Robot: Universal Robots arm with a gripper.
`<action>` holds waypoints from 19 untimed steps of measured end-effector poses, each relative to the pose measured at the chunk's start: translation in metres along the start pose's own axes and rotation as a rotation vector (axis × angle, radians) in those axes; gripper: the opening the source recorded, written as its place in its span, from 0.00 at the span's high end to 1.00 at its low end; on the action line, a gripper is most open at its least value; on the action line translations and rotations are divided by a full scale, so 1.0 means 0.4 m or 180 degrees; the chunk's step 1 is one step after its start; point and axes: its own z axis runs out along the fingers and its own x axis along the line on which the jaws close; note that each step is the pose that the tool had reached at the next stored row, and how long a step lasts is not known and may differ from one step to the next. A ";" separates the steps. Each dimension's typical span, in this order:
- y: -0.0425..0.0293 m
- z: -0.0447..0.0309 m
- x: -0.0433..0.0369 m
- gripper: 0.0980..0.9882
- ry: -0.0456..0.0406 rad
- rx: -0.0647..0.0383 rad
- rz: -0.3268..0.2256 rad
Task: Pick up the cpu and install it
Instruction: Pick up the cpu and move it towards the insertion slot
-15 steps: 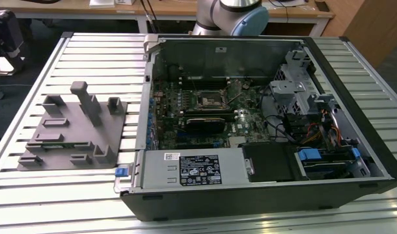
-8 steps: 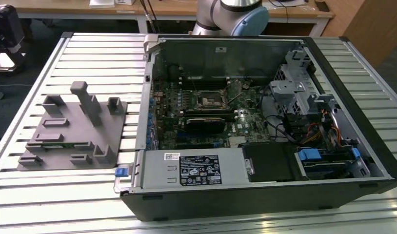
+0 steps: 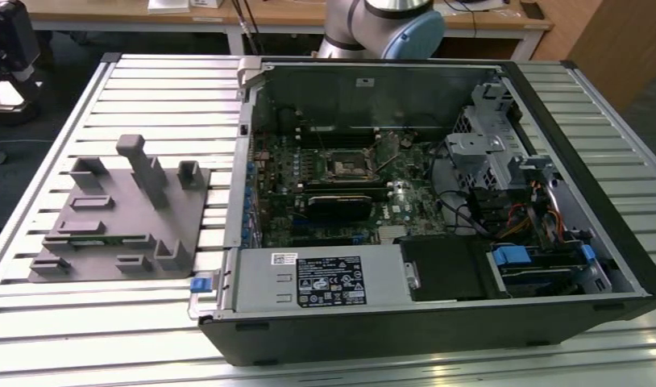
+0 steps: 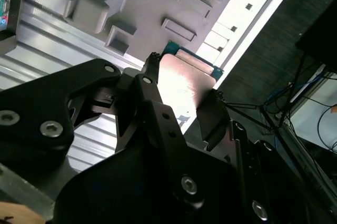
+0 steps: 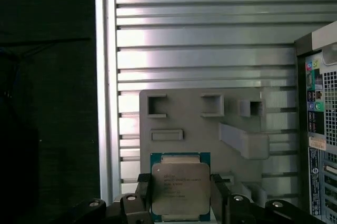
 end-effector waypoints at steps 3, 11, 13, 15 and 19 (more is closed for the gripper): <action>0.001 0.000 -0.008 0.51 0.0001 0.0000 0.0000; 0.005 0.001 -0.047 0.51 0.0001 0.0001 0.0000; 0.006 0.001 -0.057 0.51 0.0000 0.0004 0.0000; 0.007 0.001 -0.067 0.51 0.0000 0.0007 0.0000; 0.010 0.002 -0.086 0.51 0.0000 0.0010 0.0000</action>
